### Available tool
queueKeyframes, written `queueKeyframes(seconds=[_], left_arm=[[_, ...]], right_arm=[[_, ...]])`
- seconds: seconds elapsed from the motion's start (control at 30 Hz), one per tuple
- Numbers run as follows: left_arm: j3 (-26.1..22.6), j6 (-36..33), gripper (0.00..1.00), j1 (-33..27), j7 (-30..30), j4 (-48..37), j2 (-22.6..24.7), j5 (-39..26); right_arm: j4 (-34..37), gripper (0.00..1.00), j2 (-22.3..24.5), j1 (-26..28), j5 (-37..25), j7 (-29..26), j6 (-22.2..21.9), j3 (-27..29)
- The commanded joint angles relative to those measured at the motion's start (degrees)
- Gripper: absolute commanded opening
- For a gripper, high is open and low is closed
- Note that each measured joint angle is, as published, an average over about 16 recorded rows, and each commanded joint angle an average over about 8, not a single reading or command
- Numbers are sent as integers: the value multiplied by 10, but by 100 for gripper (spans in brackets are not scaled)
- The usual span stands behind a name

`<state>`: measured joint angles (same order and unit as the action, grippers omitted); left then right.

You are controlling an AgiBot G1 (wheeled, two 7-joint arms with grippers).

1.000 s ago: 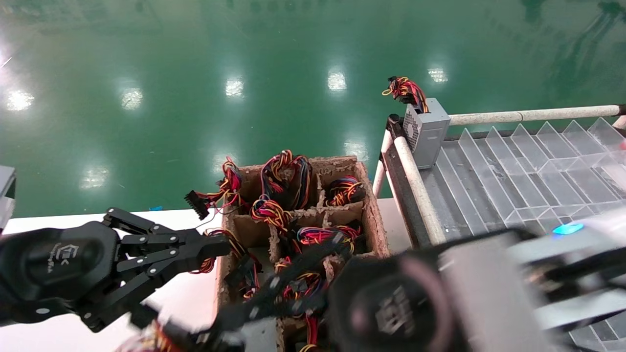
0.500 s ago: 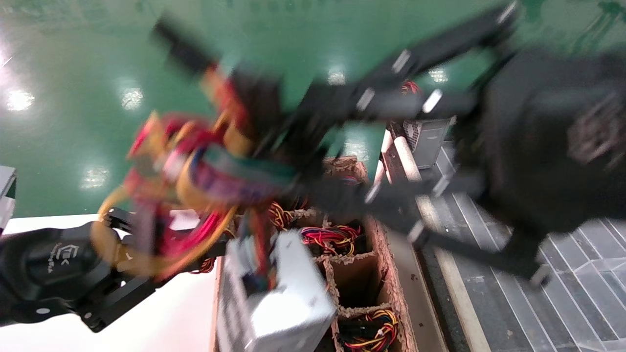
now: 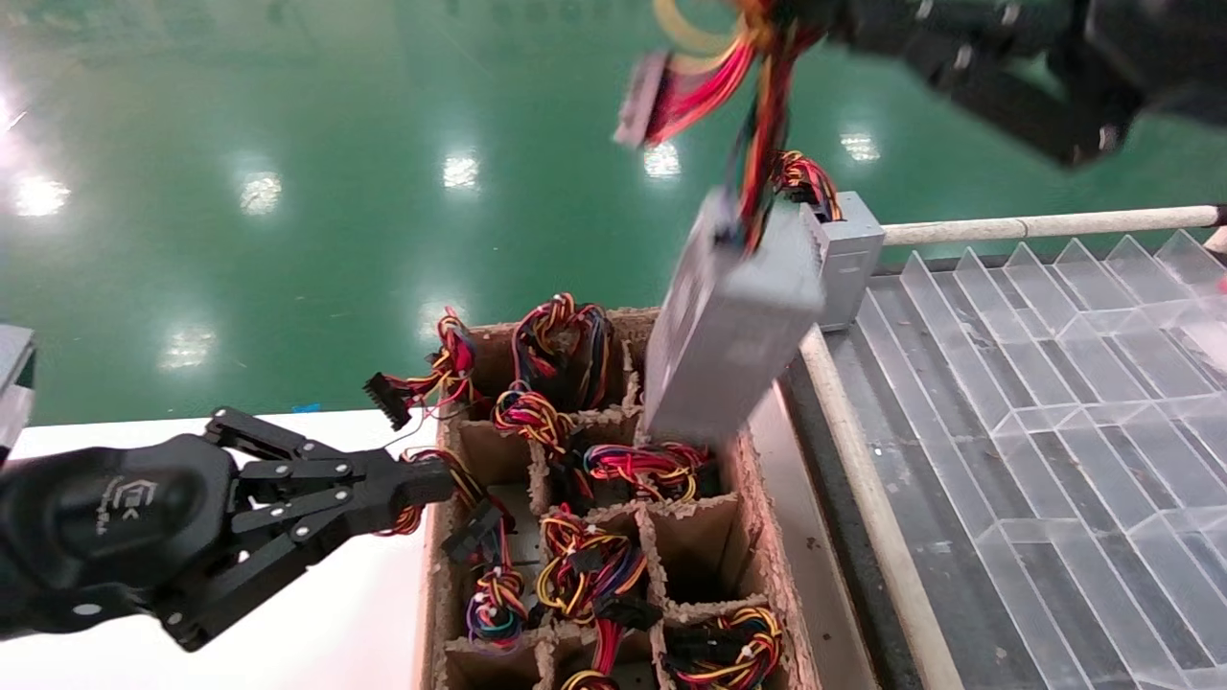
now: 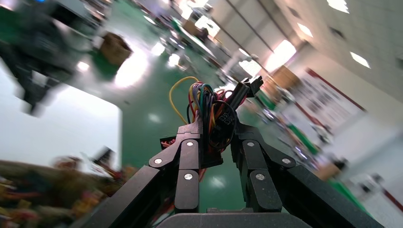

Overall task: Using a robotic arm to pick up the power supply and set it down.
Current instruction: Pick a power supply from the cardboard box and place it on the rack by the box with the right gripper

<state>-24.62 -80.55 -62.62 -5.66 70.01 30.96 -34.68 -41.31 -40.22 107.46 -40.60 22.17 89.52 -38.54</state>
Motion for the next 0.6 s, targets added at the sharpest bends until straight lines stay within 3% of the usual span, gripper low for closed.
queueKeyframes(seconds=[0.03,0.27,0.6], left_arm=[[0,0,0,0,0,0,0,0],[0,0,0,0,0,0,0,0],[0,0,0,0,0,0,0,0]], right_arm=[[44,0,-3,18,-12,13,1,-6],[190,0,-22,64,-72,58,-42,-28],[324,0,-46,67,-105,96,-89,-44]])
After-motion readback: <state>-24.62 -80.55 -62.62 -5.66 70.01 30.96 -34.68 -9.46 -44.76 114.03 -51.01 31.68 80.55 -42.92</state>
